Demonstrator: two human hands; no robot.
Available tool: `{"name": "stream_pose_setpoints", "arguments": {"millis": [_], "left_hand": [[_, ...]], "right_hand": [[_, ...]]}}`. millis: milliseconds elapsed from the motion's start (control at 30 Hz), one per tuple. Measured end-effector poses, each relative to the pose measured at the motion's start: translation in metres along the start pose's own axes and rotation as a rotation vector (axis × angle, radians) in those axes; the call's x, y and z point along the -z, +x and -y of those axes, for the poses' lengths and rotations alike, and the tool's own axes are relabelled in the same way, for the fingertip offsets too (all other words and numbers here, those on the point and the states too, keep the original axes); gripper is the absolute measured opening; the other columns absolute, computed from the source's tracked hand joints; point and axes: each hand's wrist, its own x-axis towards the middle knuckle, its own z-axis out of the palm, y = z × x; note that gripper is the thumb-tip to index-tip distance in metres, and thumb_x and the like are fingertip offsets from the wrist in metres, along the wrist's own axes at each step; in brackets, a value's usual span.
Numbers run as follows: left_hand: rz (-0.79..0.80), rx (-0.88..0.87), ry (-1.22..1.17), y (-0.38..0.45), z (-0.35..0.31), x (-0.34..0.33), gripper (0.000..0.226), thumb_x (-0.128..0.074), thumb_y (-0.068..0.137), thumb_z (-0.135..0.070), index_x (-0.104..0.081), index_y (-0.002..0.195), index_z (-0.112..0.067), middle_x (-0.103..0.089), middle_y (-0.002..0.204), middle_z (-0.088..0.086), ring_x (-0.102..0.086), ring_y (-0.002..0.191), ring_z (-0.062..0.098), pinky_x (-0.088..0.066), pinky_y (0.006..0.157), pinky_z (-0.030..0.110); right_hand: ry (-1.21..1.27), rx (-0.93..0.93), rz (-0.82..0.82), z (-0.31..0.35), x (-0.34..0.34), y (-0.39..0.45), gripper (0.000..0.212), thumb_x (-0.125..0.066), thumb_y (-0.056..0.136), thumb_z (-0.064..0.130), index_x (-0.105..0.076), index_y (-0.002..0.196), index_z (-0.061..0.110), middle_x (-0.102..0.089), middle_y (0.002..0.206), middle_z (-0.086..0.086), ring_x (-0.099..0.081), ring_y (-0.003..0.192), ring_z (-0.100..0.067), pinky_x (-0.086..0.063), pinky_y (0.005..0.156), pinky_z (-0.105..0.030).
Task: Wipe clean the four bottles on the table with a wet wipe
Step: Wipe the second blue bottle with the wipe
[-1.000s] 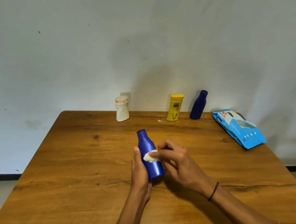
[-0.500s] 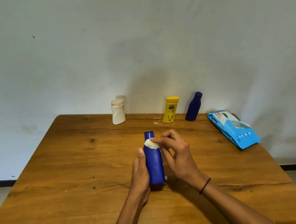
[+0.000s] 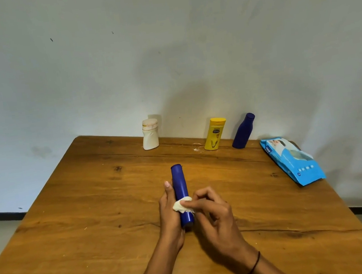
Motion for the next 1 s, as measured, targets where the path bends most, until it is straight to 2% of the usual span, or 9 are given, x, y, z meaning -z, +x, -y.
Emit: {"name": "stream_pose_setpoints", "arguments": {"millis": [100, 167, 267, 400, 467, 600, 667, 733, 1000], "left_hand": [[0.036, -0.063, -0.017, 0.001, -0.002, 0.000, 0.056, -0.046, 0.100, -0.062, -0.063, 0.138, -0.024, -0.066, 0.095, 0.006, -0.066, 0.081, 0.020, -0.056, 0.068, 0.035], [0.055, -0.049, -0.047, -0.002, -0.004, -0.001, 0.056, -0.046, 0.101, -0.060, -0.064, 0.136, -0.019, -0.066, 0.089, 0.006, -0.066, 0.076, 0.019, -0.056, 0.064, 0.033], [0.116, -0.024, -0.044, -0.007, -0.006, -0.004, 0.061, -0.044, 0.101, -0.060, -0.065, 0.125, -0.009, -0.066, 0.075, 0.007, -0.067, 0.067, 0.019, -0.057, 0.057, 0.032], [0.192, -0.032, 0.011, -0.012, -0.007, -0.008, 0.052, -0.044, 0.106, -0.054, -0.067, 0.128, -0.013, -0.073, 0.085, 0.009, -0.070, 0.074, 0.020, -0.055, 0.059, 0.034], [0.246, -0.019, -0.002, -0.014, -0.009, -0.008, 0.046, -0.046, 0.106, -0.050, -0.067, 0.131, -0.017, -0.072, 0.090, 0.009, -0.068, 0.072, 0.018, -0.053, 0.053, 0.029], [0.345, -0.010, 0.005, -0.014, -0.012, -0.003, 0.068, -0.071, 0.089, -0.061, -0.062, 0.141, -0.017, -0.072, 0.095, 0.007, -0.063, 0.069, 0.016, -0.050, 0.049, 0.027], [0.434, -0.059, 0.058, -0.012, -0.014, -0.001, 0.074, -0.078, 0.080, -0.052, -0.058, 0.145, -0.023, -0.072, 0.100, 0.005, -0.064, 0.071, 0.014, -0.050, 0.051, 0.026], [0.509, -0.096, 0.104, -0.012, -0.015, 0.001, 0.076, -0.076, 0.076, -0.041, -0.054, 0.148, -0.027, -0.072, 0.108, 0.007, -0.064, 0.075, 0.014, -0.051, 0.053, 0.026], [0.523, -0.108, 0.098, -0.009, -0.012, 0.002, 0.074, -0.068, 0.075, -0.043, -0.055, 0.146, -0.027, -0.074, 0.113, 0.010, -0.066, 0.075, 0.019, -0.052, 0.051, 0.030]], "right_hand": [[-0.086, 0.092, 0.076, 0.004, 0.005, -0.004, 0.049, -0.062, 0.092, -0.013, -0.077, 0.122, 0.023, -0.058, 0.113, 0.003, -0.060, 0.109, -0.011, -0.052, 0.086, -0.023], [-0.114, 0.100, 0.079, 0.002, 0.007, -0.003, 0.048, -0.062, 0.093, -0.012, -0.076, 0.123, 0.023, -0.057, 0.113, 0.004, -0.059, 0.109, -0.009, -0.050, 0.086, -0.020], [-0.142, 0.105, 0.020, 0.000, 0.005, 0.004, 0.045, -0.060, 0.096, -0.009, -0.074, 0.126, 0.021, -0.055, 0.112, 0.003, -0.059, 0.105, -0.010, -0.052, 0.081, -0.025], [-0.197, 0.058, -0.089, -0.001, 0.001, 0.030, 0.041, -0.060, 0.096, -0.007, -0.071, 0.128, 0.017, -0.054, 0.113, 0.001, -0.056, 0.106, -0.004, -0.052, 0.084, -0.018], [-0.212, 0.011, -0.120, -0.002, -0.001, 0.045, 0.038, -0.060, 0.096, -0.005, -0.072, 0.125, 0.017, -0.054, 0.112, 0.003, -0.056, 0.105, -0.004, -0.052, 0.086, -0.018], [-0.182, -0.054, -0.172, -0.005, -0.003, 0.059, 0.034, -0.060, 0.100, -0.002, -0.073, 0.122, 0.020, -0.055, 0.109, 0.006, -0.058, 0.101, -0.004, -0.053, 0.082, -0.018], [-0.167, -0.081, -0.197, -0.006, -0.002, 0.061, 0.033, -0.059, 0.101, -0.001, -0.073, 0.122, 0.020, -0.055, 0.109, 0.006, -0.059, 0.102, -0.006, -0.054, 0.081, -0.020], [-0.160, -0.108, -0.224, -0.008, -0.002, 0.061, 0.032, -0.059, 0.101, 0.000, -0.073, 0.122, 0.020, -0.055, 0.109, 0.006, -0.060, 0.102, -0.007, -0.057, 0.082, -0.022], [-0.166, -0.115, -0.265, -0.012, 0.006, 0.061, 0.029, -0.059, 0.102, 0.003, -0.072, 0.121, 0.019, -0.057, 0.110, 0.005, -0.060, 0.102, -0.005, -0.058, 0.082, -0.024]]}}
